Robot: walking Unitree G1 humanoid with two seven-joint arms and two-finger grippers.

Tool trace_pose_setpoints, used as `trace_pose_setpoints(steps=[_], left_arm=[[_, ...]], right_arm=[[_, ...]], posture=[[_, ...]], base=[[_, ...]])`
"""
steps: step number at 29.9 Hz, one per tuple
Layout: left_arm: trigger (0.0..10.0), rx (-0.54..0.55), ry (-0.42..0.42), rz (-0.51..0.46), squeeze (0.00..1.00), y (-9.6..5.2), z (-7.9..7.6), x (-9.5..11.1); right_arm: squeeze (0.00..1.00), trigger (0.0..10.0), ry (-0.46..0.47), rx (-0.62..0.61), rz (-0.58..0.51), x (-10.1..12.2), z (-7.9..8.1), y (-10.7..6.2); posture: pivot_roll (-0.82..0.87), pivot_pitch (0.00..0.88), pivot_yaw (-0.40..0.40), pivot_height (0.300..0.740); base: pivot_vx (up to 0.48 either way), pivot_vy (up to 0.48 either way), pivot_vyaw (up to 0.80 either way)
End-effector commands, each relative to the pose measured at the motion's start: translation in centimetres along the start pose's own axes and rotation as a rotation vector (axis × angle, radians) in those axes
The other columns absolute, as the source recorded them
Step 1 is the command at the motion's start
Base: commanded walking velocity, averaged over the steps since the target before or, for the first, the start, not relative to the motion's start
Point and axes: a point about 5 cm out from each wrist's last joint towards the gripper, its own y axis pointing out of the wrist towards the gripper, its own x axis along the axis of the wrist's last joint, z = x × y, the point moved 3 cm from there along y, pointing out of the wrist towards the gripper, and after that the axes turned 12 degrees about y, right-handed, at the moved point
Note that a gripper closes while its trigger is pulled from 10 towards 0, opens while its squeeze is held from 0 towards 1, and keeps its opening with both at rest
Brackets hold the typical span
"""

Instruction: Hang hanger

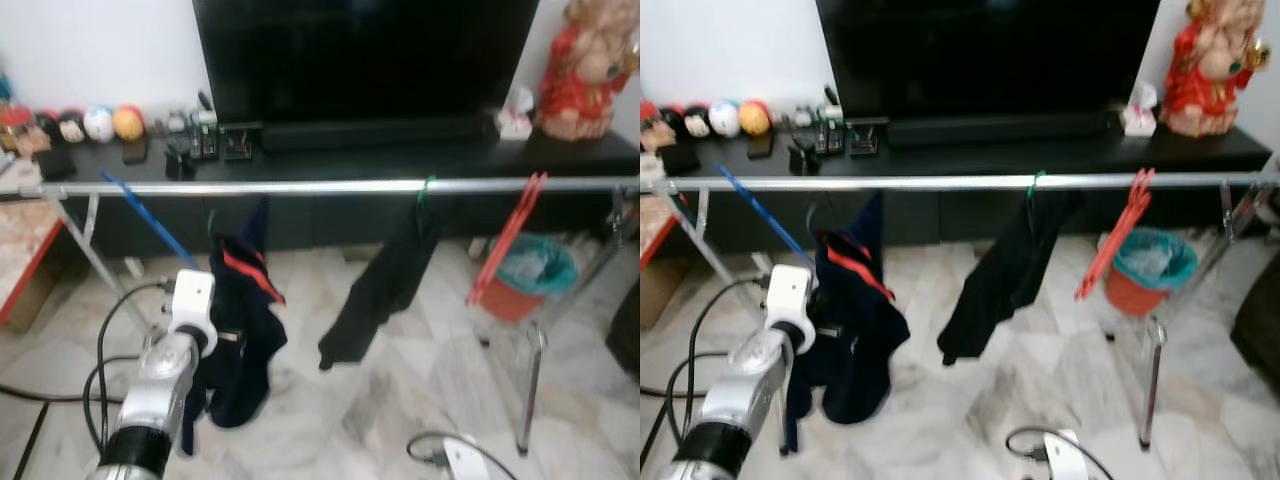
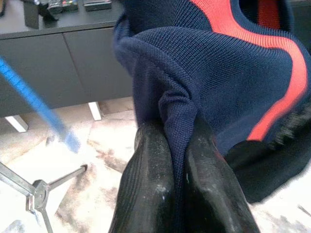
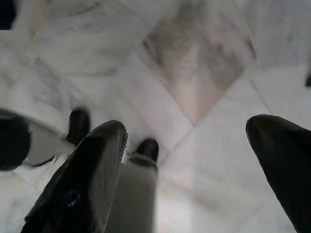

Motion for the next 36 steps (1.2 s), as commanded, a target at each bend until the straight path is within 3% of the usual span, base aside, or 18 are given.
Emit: trace_pose_setpoints(steps=[1, 9, 10, 20, 27, 36], left_arm=[[10.0, -0.052, 0.053, -0.010, 0.00, 0.1, -0.2, 0.7], [10.0, -0.170, 0.095, 0.025, 0.00, 0.6, -2.4, 0.5], [10.0, -0.198, 0.097, 0.021, 0.00, 1.3, -3.5, 1.0], [10.0, -0.287, 0.123, 0.024, 0.00, 3.4, -7.0, 3.0], [10.0, -0.328, 0.130, 0.022, 0.00, 4.5, -8.7, 4.2], [10.0, -0.312, 0.117, 0.042, 0.00, 5.5, -9.6, 5.0]], right_arm=[[0.00, 10.0, -0.008, 0.020, 0.004, 0.1, 0.8, 0.2], [0.00, 10.0, -0.010, 0.025, 0.009, 0.1, 0.9, 0.2], [0.00, 10.0, -0.013, 0.026, 0.007, 0.2, 0.9, 0.2], [0.00, 10.0, 0.004, 0.032, -0.001, 0.4, 1.2, 0.2], [0.00, 10.0, 0.009, 0.037, -0.003, 0.5, 1.4, 0.3], [0.00, 10.0, 0.013, 0.040, -0.007, 0.5, 1.6, 0.3]], posture=[[0.05, 0.000, 0.031, 0.740], [0.06, 0.000, 0.029, 0.740], [0.05, 0.000, 0.029, 0.740], [0.03, 0.000, 0.036, 0.740], [0.03, 0.000, 0.043, 0.740], [0.02, 0.000, 0.046, 0.740]], base=[[0.285, 0.000, 0.00], [0.036, 0.000, 0.00], [0.000, 0.000, 0.00], [0.000, 0.000, 0.00], [0.000, 0.000, 0.00], [0.000, 0.000, 0.00]])
